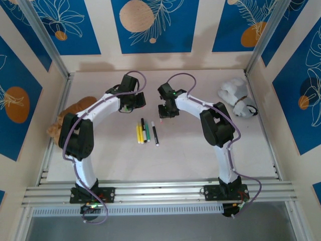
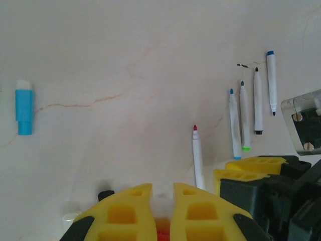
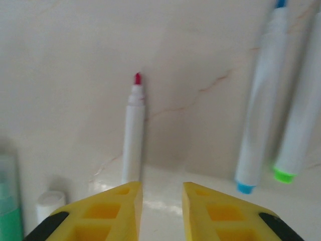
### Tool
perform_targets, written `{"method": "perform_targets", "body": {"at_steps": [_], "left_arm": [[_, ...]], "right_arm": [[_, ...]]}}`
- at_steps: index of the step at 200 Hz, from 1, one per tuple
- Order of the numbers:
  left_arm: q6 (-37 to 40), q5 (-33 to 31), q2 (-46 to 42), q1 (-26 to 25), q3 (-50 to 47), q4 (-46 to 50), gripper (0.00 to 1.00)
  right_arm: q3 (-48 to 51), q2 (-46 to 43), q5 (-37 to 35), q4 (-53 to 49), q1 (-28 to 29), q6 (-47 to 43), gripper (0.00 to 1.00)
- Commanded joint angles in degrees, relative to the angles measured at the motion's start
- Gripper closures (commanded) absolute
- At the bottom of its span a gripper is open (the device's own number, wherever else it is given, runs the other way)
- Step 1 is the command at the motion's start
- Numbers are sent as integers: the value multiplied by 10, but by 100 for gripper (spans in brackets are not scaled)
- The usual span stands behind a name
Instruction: Open the pen caps
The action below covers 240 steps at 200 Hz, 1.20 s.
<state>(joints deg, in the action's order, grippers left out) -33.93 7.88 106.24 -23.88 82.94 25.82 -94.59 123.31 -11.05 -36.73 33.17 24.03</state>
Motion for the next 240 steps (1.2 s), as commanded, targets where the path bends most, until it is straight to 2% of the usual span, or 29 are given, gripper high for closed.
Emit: {"method": "perform_targets", "body": {"at_steps": [1,34,70,193,240], "left_arm": [[8,10,-27,4,-9,5,100],[6,13,-27,4,-12,0,100],[9,12,-28,6,-15,2,100],[12,13,-9,11,-15,-1,100],[39,-16,51,12,42,43,100]], "right_arm": [[-17,-20,46,16,20,-9,73],[-83,30,44,-19,36,-9,75],[-113,64,36,-48,33,6,77],[-41,44,18,-38,2,8,78],[13,-18,78,31,-5,10,78]]}}
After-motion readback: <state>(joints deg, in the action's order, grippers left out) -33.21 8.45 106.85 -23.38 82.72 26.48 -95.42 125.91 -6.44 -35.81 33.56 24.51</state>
